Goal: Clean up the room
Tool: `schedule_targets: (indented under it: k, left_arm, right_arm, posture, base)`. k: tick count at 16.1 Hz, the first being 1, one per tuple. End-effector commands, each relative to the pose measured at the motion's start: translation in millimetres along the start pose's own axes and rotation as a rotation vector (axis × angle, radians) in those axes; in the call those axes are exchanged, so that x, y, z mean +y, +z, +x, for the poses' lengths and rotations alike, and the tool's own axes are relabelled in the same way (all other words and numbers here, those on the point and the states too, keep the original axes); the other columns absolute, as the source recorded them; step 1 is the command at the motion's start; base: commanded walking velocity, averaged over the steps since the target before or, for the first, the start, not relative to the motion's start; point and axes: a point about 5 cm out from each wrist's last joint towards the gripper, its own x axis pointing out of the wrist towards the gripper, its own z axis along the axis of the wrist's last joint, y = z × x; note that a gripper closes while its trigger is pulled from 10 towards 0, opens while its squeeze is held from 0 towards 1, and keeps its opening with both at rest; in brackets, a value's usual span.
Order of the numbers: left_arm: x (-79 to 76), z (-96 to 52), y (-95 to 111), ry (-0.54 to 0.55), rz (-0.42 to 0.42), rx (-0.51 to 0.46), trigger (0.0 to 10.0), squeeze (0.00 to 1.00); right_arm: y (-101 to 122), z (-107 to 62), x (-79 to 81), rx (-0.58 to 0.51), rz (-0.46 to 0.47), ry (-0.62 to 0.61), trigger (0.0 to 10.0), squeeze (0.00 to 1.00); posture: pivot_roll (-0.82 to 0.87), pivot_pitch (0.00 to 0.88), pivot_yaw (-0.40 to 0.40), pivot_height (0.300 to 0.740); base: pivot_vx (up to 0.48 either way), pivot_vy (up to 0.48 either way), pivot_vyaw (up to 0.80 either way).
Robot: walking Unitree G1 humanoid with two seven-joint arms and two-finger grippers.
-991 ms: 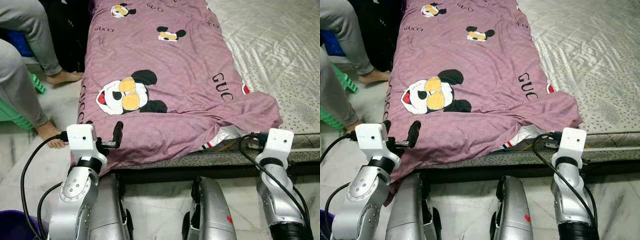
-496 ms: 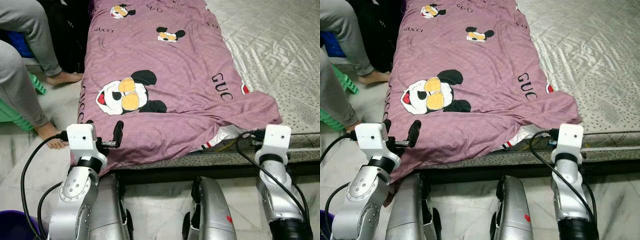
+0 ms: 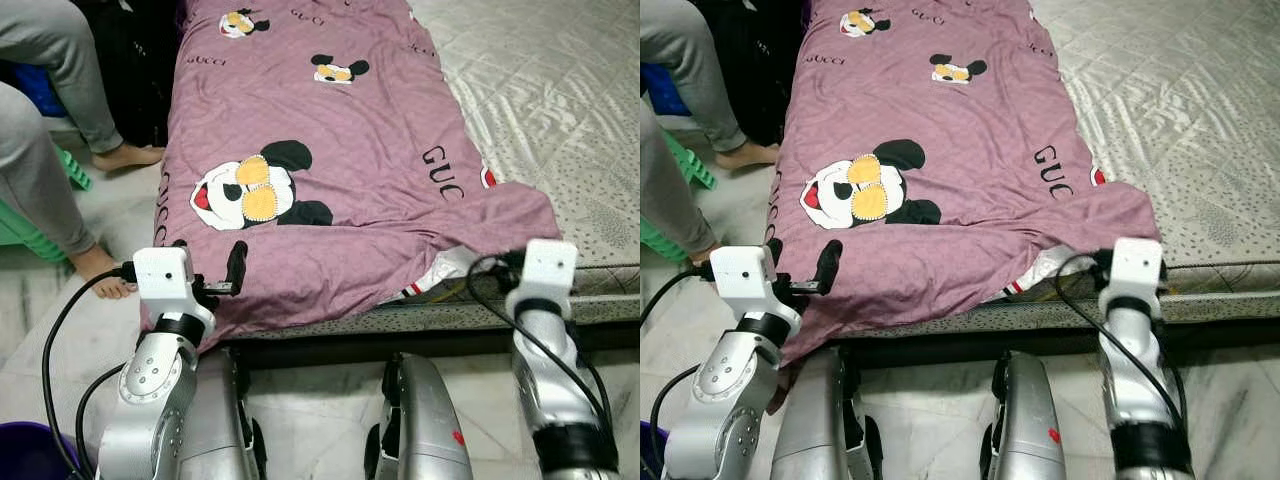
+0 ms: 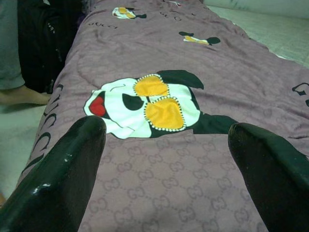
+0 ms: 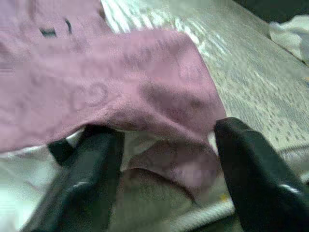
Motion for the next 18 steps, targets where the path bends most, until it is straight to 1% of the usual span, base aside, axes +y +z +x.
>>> schedule_targets:
  k: [1, 5, 8, 11, 12, 16, 18]
  left_arm:
    - [3.3, -1.2, -1.7, 0.014, 0.005, 0.008, 10.0, 0.00]
    - [2.3, -1.9, -1.8, 0.016, 0.004, 0.007, 10.0, 0.00]
    - [2.0, -2.0, -2.5, 0.014, 0.003, 0.010, 10.0, 0.00]
    - [2.3, -0.8, -1.7, 0.013, 0.004, 0.007, 10.0, 0.00]
    - [2.6, 0.0, -1.2, 0.015, 0.005, 0.004, 10.0, 0.00]
    - [3.4, 0.7, -0.8, 0.015, 0.008, 0.002, 10.0, 0.00]
    - [3.0, 0.6, -1.0, 0.015, 0.008, 0.001, 10.0, 0.00]
  right_arm:
    - [-2.2, -0.1, 2.8, 0.006, 0.014, 0.011, 0.0, 0.00]
    - [-0.2, 3.3, 6.8, -0.006, 0.023, 0.021, 0.0, 0.00]
    - [-1.4, 4.0, 6.6, -0.003, 0.028, 0.021, 0.0, 0.00]
    - [-6.3, 3.0, 6.1, 0.024, 0.046, 0.014, 0.0, 0.00]
    - [-10.4, 3.2, 4.3, 0.050, 0.061, -0.002, 0.0, 0.00]
    - [-12.9, 4.0, 4.3, 0.063, 0.071, -0.003, 0.0, 0.00]
    - [-16.3, 3.6, 3.3, 0.087, 0.099, -0.014, 0.0, 0.00]
  posture:
    - [0.06, 0.164, -0.001, 0.548]
    - [0.06, 0.166, -0.002, 0.548]
    - [0.06, 0.164, 0.000, 0.548]
    - [0.06, 0.162, 0.000, 0.548]
    - [0.06, 0.157, 0.001, 0.548]
    - [0.06, 0.153, 0.001, 0.548]
    - [0.06, 0.149, -0.001, 0.548]
  base:
    - [0.000, 0.000, 0.00]
    - [0.000, 0.000, 0.00]
    - [0.000, 0.000, 0.00]
    - [0.000, 0.000, 0.00]
    - [0.000, 0.000, 0.00]
    - [0.000, 0.000, 0.00]
    - [0.000, 0.000, 0.00]
